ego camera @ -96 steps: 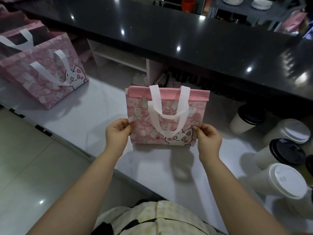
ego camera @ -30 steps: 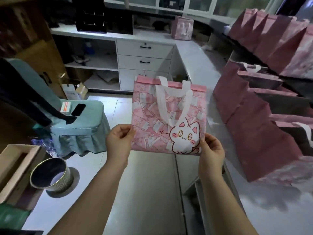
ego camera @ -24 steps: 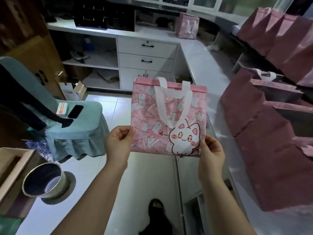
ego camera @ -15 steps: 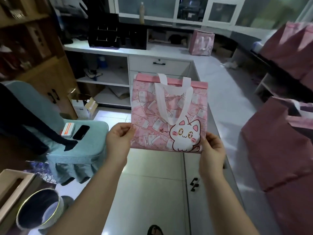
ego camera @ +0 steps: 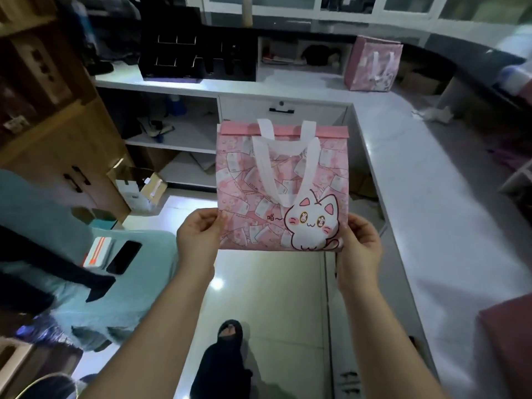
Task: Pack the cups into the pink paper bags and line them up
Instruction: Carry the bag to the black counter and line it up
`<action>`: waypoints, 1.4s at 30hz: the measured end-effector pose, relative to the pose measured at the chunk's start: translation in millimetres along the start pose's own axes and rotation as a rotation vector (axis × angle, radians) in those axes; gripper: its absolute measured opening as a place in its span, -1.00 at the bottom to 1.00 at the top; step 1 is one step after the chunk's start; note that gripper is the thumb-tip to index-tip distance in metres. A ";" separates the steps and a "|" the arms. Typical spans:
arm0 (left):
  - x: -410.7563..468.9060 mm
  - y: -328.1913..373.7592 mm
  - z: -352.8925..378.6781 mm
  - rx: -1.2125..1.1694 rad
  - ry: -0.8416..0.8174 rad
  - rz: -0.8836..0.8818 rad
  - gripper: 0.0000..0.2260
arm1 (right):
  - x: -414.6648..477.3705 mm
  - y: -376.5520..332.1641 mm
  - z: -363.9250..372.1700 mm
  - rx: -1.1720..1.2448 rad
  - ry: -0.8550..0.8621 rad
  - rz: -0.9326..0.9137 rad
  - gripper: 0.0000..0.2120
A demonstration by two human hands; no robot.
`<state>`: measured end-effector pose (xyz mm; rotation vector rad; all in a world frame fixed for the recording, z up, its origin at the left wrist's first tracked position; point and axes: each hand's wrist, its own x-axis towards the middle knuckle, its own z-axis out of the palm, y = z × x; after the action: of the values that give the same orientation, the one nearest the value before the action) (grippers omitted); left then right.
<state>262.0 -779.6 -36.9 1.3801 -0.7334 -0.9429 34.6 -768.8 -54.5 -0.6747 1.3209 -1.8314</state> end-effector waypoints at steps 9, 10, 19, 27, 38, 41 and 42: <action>203.7 12.3 105.7 -0.111 -0.115 0.006 -0.89 | 168.6 13.6 121.0 -0.013 0.080 -0.035 -0.96; 228.2 18.9 118.5 -0.126 -0.132 0.013 -0.88 | 187.5 12.4 136.5 -0.009 0.079 -0.046 -0.96; 388.8 18.4 221.7 -0.177 -0.194 -0.018 -0.85 | 325.7 39.9 214.4 -0.032 0.087 -0.044 -0.91; 490.6 -7.5 320.6 -0.137 -0.156 -0.030 -0.85 | 473.1 82.1 245.3 -0.075 0.097 0.037 -0.89; 633.4 32.2 496.8 -0.282 -0.057 -0.043 -0.91 | 733.2 52.4 319.2 0.003 -0.089 -0.033 -0.81; 665.6 44.9 527.2 -0.366 -0.006 -0.026 -0.93 | 779.3 53.7 350.8 -0.033 -0.134 -0.059 -0.79; 678.0 50.1 535.7 -0.387 0.004 -0.021 -0.92 | 793.0 54.9 362.0 -0.050 -0.148 -0.067 -0.79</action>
<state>112.3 -1631.7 -11.0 1.0503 -0.5012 -1.0364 -119.4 -1626.9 -2.2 -0.8731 1.2638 -1.7691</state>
